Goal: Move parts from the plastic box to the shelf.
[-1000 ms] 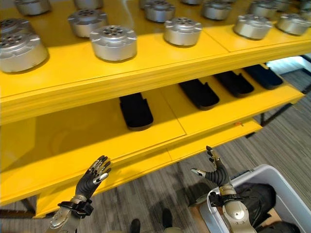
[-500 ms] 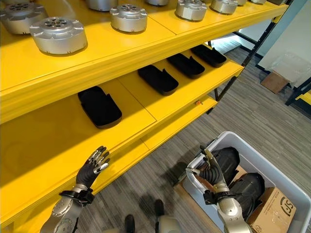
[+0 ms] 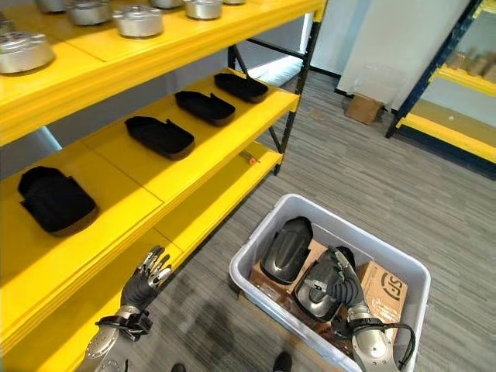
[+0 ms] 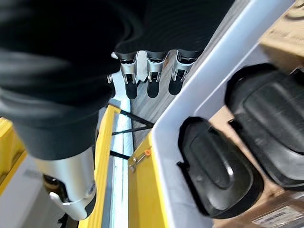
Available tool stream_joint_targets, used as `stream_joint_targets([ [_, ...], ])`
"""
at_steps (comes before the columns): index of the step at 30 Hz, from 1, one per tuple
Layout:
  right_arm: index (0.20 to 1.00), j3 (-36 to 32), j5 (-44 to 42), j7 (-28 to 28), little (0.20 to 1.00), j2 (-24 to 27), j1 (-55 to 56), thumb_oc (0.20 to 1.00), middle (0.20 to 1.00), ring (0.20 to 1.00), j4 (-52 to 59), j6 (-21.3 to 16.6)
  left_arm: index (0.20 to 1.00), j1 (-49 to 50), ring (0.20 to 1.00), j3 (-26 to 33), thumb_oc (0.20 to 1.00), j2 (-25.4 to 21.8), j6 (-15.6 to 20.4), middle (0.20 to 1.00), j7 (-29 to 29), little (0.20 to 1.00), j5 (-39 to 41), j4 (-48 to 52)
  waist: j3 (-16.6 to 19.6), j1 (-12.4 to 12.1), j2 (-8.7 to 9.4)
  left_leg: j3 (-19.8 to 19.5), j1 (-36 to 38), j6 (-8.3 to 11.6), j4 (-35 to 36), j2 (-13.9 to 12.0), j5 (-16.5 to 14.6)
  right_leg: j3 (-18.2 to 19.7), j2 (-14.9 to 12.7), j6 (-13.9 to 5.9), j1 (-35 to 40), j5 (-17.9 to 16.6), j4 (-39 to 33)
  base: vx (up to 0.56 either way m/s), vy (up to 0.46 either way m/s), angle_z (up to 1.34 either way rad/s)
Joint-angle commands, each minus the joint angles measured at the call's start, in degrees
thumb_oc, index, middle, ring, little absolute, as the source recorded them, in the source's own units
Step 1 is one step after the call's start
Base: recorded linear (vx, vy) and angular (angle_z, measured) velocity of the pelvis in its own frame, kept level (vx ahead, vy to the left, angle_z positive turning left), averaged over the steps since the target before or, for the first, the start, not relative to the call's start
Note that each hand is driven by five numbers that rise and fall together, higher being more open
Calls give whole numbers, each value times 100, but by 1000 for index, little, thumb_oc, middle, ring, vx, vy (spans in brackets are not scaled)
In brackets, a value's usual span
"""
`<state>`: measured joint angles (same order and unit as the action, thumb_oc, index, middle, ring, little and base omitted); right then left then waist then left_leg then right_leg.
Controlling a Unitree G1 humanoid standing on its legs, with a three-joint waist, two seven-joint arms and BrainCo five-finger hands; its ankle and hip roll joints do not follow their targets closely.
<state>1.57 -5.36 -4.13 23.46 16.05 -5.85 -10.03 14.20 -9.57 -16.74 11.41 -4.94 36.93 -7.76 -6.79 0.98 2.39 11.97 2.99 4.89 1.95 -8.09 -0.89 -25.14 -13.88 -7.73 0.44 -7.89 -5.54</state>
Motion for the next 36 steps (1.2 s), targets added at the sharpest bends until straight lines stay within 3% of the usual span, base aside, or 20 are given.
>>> stream_joint_targets([
  [1, 1000, -207, -98, -19, 1000, 153, -354, 1000, 1000, 1000, 277, -306, 1000, -125, 1000, 64, 1000, -193, 149, 1000, -152, 1000, 43, 319, 246, -90, -52, -191, -73, -233, -9, 151, -41, 396, -474, -316, -80, 166, 621, -10, -159, -27],
  [8, 1000, -329, -393, -123, 1000, 169, -316, 1000, 1000, 1000, 187, -387, 1000, -214, 1000, -34, 1000, -114, 148, 1000, -179, 1000, 126, 250, 201, 161, -376, 85, 62, 54, -227, -383, 117, 781, 145, -6, -25, 520, 518, 1, -184, -37],
  [10, 1000, -333, -437, -150, 1000, 203, -351, 1000, 1000, 1000, 171, -395, 1000, -249, 1000, -21, 1000, -78, 133, 1000, -140, 1000, 160, 232, 71, 242, -446, -42, -183, 185, -1094, -754, 500, 972, 521, 292, 9, 773, 659, -18, -368, -55],
  [11, 1000, -313, -438, -178, 1000, 260, -360, 1000, 1000, 1000, 166, -412, 1000, -235, 1000, -1, 1000, -75, 123, 1000, -139, 1000, 187, 241, -100, 197, -423, -386, -506, 168, -2012, -880, 879, 1080, 695, 482, 109, 877, 670, -35, -348, -58],
  [12, 1000, -332, -440, -175, 1000, 317, -365, 1000, 1000, 1000, 165, -414, 1000, -248, 1000, -28, 1000, -56, 117, 1000, -118, 1000, 225, 261, -268, 139, -378, -752, -779, 116, -2627, -709, 995, 1176, 741, 594, 186, 949, 700, -19, -259, -68],
  [13, 1000, -342, -394, -205, 1000, 343, -376, 1000, 1000, 1000, 161, -403, 1000, -269, 1000, -47, 1000, -37, 109, 1000, -106, 1000, 220, 270, -275, 129, -360, -836, -941, 92, -2646, -621, 1055, 1187, 721, 586, 174, 986, 693, 98, -19, -83],
  [14, 1000, -377, -322, -260, 1000, 359, -370, 1000, 1000, 1000, 165, -402, 1000, -256, 1000, -104, 1000, 20, 92, 1000, -88, 1000, 241, 307, -322, 14, -370, -1149, -1222, 20, -1783, -486, 862, 1344, 675, 486, 251, 1084, 716, 234, 184, -55],
  [15, 1000, -390, -283, -305, 1000, 431, -413, 1000, 1000, 1000, 78, -463, 1000, -333, 1000, -172, 1000, 4, 158, 1000, -80, 1000, 214, 271, -393, -122, -397, -1763, -1373, 102, -745, -411, 1066, 1569, 682, 371, 239, 1122, 766, 236, 188, -93],
  [20, 1000, -399, -290, -344, 1000, 462, -434, 1000, 1000, 1000, 26, -480, 1000, -383, 1000, -204, 1000, 1, 185, 1000, -62, 1000, 193, 232, -440, -129, -412, -1848, -1360, 171, -609, -437, 1149, 1635, 659, 323, 259, 1138, 770, 43, 51, -84],
  [21, 1000, -359, -331, -278, 1000, 439, -441, 1000, 1000, 1000, 19, -469, 1000, -368, 1000, -188, 1000, 6, 216, 1000, -48, 1000, 234, 237, -440, -98, -435, -1931, -1158, 121, -507, -378, 836, 1809, 648, 276, 225, 1149, 772, 54, 187, -20],
  [22, 1000, -439, -398, -289, 1000, 381, -382, 1000, 1000, 1000, 1, -481, 1000, -425, 1000, -225, 1000, 21, 242, 1000, -50, 1000, 247, 280, -451, -28, -485, -1666, -1085, 149, -473, -383, 815, 1796, 567, 225, 198, 1059, 730, 96, 452, -34],
  [23, 1000, -472, -617, -306, 1000, 232, -383, 1000, 1000, 1000, -64, -453, 1000, -433, 1000, -221, 1000, -56, 309, 1000, -8, 1000, 285, 397, -532, 42, -440, -1391, -960, 47, -361, -224, 637, 1922, 308, 85, 116, 898, 651, 74, 472, -48],
  [27, 1000, -337, -738, -366, 1000, 127, -625, 1000, 1000, 1000, -178, -401, 1000, -595, 1000, -224, 1000, -168, 362, 1000, 114, 1000, 265, 468, -640, -7, -291, -1063, -1044, -47, -263, -67, 561, 2117, 42, -85, -250, 699, 632, -60, 200, -59],
  [36, 1000, -53, -873, -409, 1000, -27, -921, 1000, 1000, 1000, -116, -362, 1000, -802, 1000, -267, 1000, -251, 408, 1000, 336, 1000, 191, 501, -775, -87, 9, -988, -1364, -188, -353, 167, 424, 2147, -228, -236, -583, 461, 546, -32, 58, 11],
])
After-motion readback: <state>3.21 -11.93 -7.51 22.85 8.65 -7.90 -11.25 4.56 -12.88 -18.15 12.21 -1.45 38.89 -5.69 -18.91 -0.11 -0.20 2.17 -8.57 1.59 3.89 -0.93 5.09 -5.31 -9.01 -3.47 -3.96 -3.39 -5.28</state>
